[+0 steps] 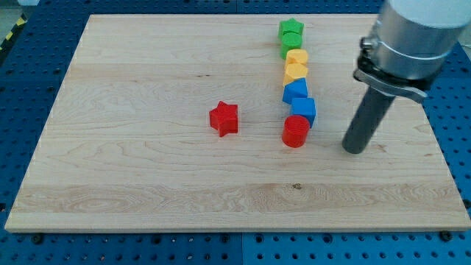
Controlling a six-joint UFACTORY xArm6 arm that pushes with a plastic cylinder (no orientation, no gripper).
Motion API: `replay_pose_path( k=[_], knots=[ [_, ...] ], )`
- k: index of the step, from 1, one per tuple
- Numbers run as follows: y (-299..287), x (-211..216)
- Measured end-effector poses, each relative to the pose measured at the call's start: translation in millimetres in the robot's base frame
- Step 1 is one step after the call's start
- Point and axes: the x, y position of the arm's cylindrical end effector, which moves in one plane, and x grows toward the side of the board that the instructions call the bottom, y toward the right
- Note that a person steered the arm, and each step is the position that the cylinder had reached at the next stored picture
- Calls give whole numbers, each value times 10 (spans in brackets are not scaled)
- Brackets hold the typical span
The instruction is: Move the red circle left a bit
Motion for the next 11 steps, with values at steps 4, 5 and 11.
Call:
replay_pose_path(
  k=[4, 5, 11],
  knots=[
    [-305, -152],
    [-305, -150],
    [-794, -98]
  ],
)
